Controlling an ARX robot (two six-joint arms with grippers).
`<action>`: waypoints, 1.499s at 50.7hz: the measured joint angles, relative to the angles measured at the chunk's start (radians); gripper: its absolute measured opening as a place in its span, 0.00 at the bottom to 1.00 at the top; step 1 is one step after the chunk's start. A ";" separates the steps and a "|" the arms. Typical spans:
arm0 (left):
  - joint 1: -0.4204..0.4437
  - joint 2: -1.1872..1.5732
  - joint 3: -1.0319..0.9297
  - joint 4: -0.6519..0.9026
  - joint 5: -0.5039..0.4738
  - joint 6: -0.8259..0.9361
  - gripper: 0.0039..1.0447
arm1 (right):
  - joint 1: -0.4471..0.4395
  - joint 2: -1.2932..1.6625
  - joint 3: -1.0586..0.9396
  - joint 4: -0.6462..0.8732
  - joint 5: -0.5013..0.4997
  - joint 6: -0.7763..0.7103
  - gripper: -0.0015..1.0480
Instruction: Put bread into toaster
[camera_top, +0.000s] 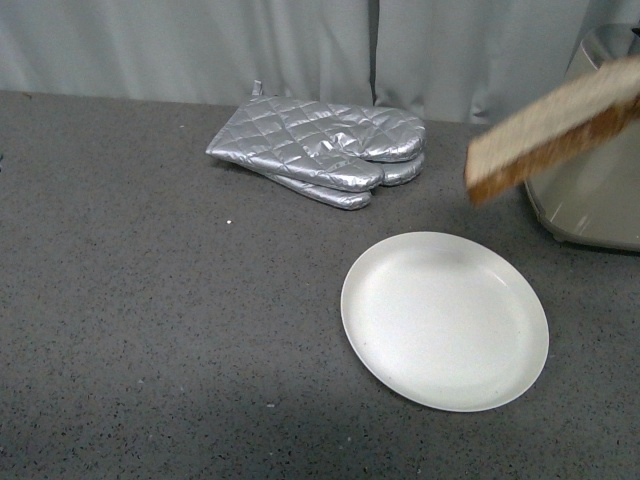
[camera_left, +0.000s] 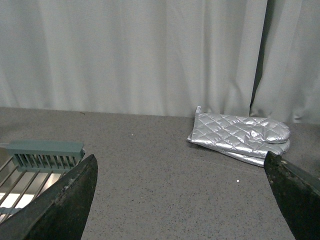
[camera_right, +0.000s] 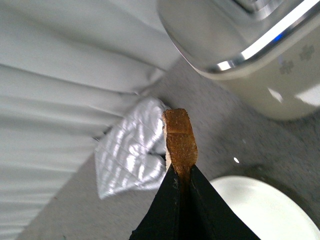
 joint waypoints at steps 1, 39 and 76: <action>0.000 0.000 0.000 0.000 0.000 0.000 0.94 | -0.006 -0.016 0.021 -0.016 0.002 0.000 0.02; 0.000 0.000 0.000 0.000 0.000 0.000 0.94 | -0.234 -0.005 0.320 -0.263 0.423 -0.051 0.02; 0.000 0.000 0.000 0.000 0.000 0.000 0.94 | -0.270 0.039 0.361 -0.363 0.484 0.035 0.02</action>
